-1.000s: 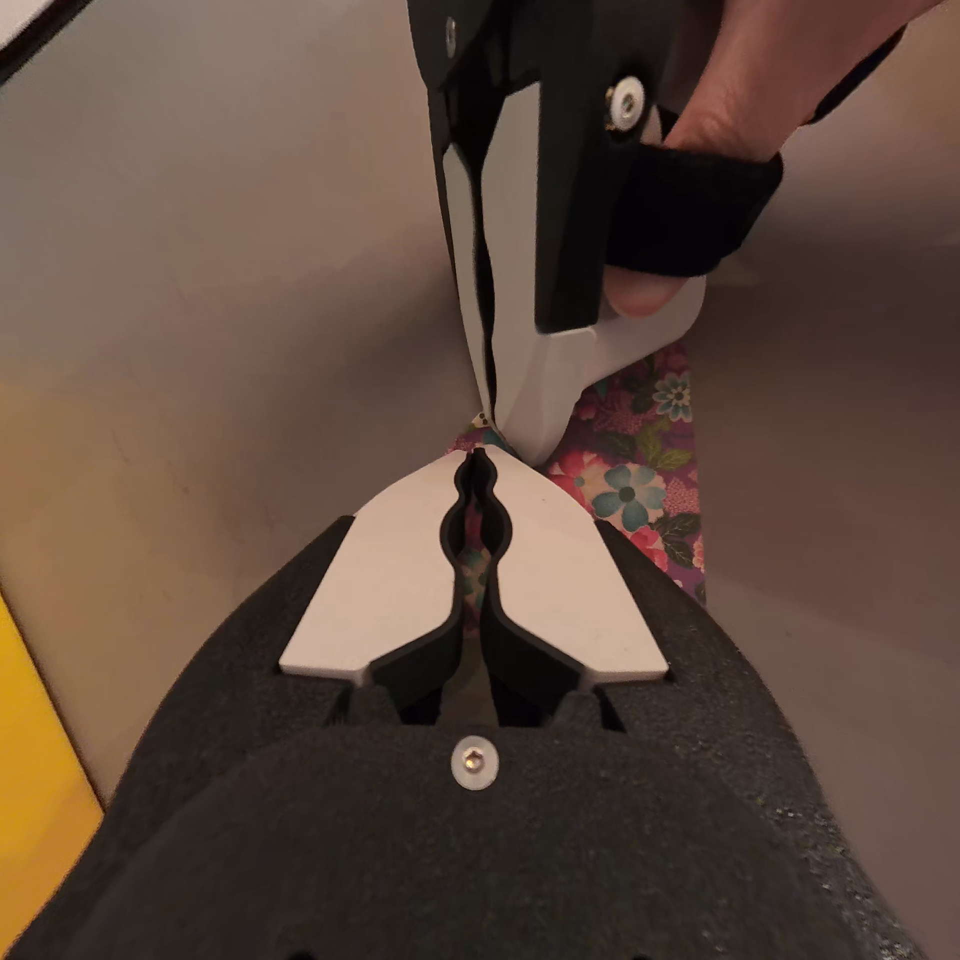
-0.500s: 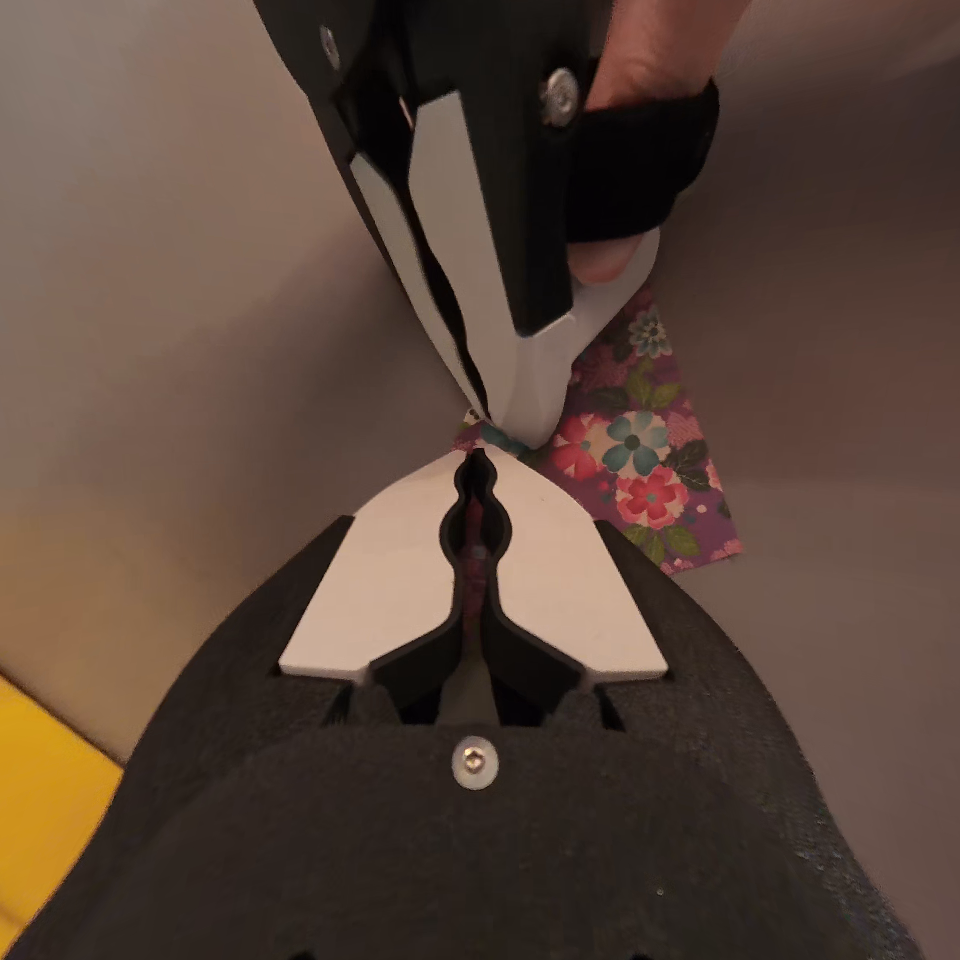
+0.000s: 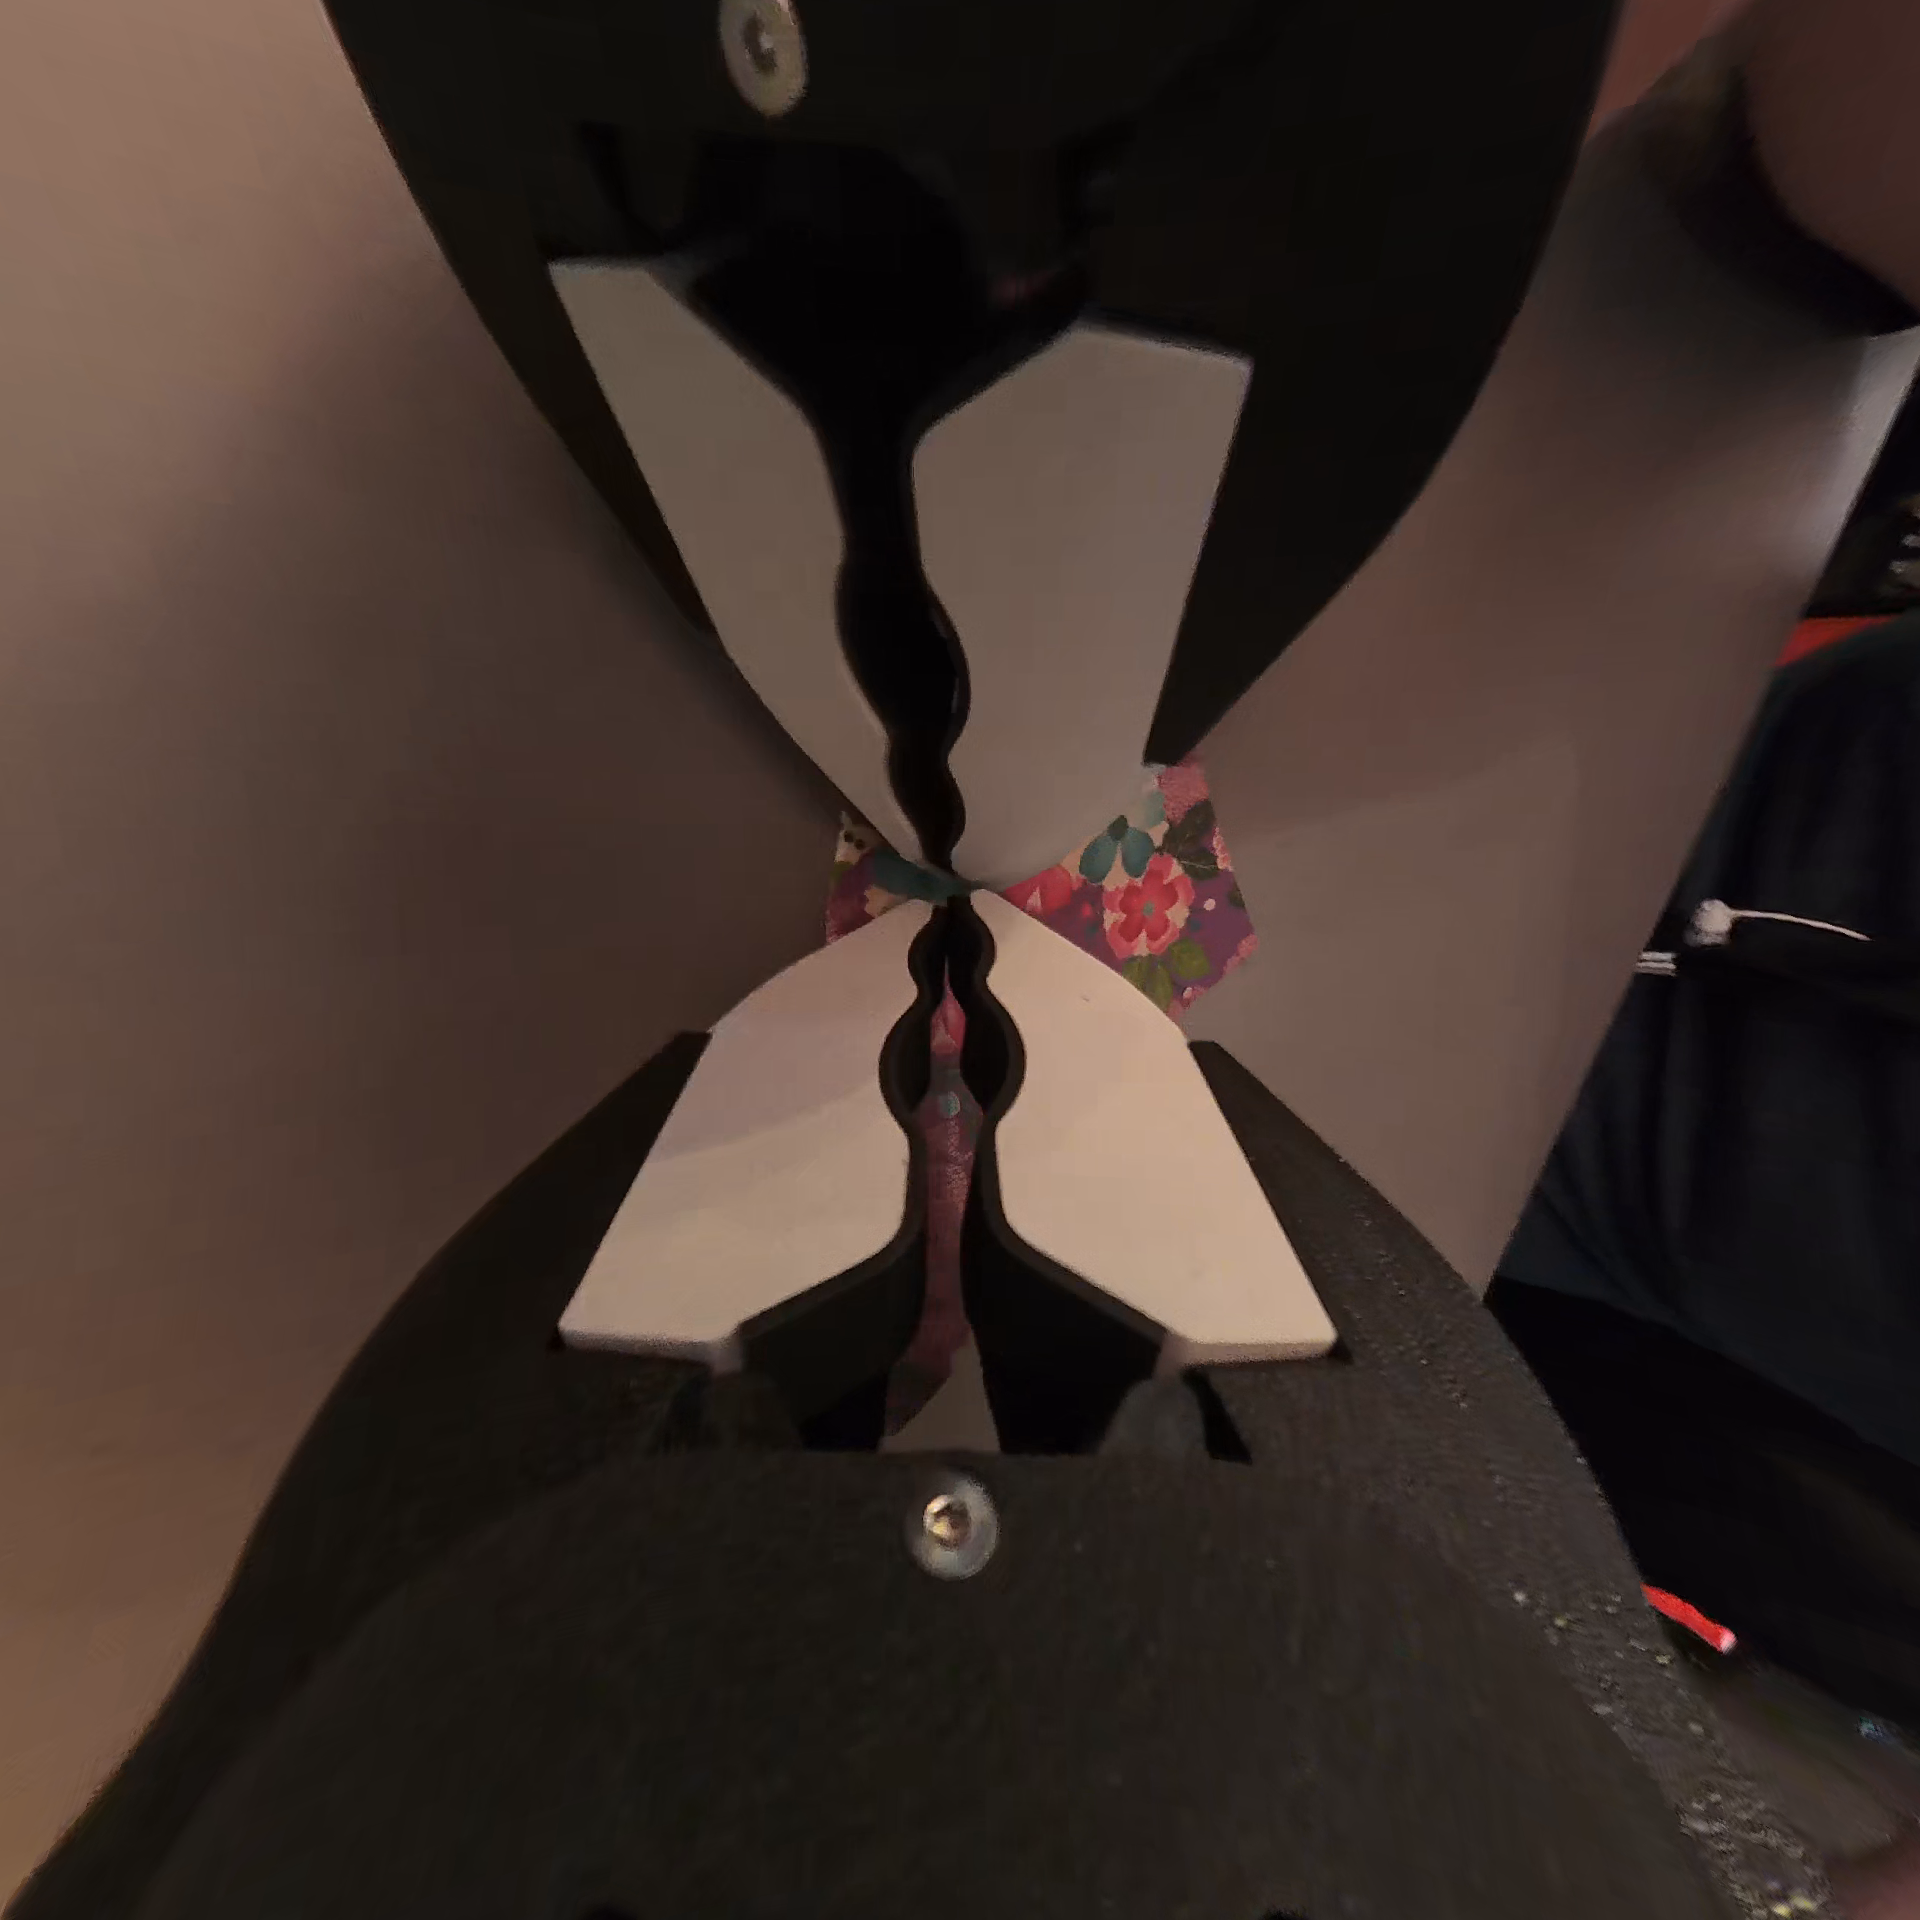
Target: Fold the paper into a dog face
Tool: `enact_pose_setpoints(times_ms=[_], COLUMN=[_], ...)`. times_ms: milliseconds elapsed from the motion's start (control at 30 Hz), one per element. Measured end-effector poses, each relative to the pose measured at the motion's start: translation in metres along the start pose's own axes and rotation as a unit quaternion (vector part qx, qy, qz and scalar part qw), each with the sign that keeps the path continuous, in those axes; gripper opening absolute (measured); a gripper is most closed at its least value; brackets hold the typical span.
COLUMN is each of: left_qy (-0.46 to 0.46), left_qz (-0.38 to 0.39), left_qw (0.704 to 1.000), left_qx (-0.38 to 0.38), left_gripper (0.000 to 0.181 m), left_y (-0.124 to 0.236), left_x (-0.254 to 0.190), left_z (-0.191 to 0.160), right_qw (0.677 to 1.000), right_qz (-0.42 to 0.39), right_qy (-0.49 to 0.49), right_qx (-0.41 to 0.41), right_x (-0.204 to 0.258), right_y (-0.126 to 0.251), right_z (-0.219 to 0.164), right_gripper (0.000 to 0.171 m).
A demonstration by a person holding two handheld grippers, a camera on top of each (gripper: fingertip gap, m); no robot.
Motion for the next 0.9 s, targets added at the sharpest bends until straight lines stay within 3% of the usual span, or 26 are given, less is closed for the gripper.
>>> enact_pose_setpoints(times_ms=[33,233,600,733,900], left_qy=[-0.008,-0.030,-0.038,-0.038,-0.043], left_qz=[-0.008,-0.028,0.005,0.009,0.012], left_qw=[1.000,0.999,0.999,0.999,0.999], left_qx=[0.000,-0.006,-0.003,0.001,0.011], left_gripper=[0.000,0.000,0.001,0.001,0.001], left_y=[0.000,0.000,0.000,0.000,0.000], left_x=[0.002,0.006,0.001,0.000,0.000], left_z=[0.000,-0.001,-0.001,-0.001,0.001], right_qw=[1.000,1.000,0.997,0.995,0.994], right_qz=[0.002,0.011,-0.003,0.063,0.074], right_qy=[-0.002,-0.017,-0.081,-0.066,-0.079], right_qx=[0.000,-0.007,-0.015,-0.046,-0.023], right_x=[0.000,-0.002,0.003,0.013,0.013], right_y=[0.000,0.001,0.003,0.015,0.010], right_z=[0.000,0.000,-0.005,-0.015,-0.024], right_gripper=[0.002,0.002,0.001,0.001,0.001])
Point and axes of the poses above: each gripper's, where its closed fingertips meet, y back along the fingers, z out of its top, x = y × z across the jaws, the point moved 10 cm from there along y, back along the fingers, and after that the axes turned 14 degrees about x, right-handed, at the moved point
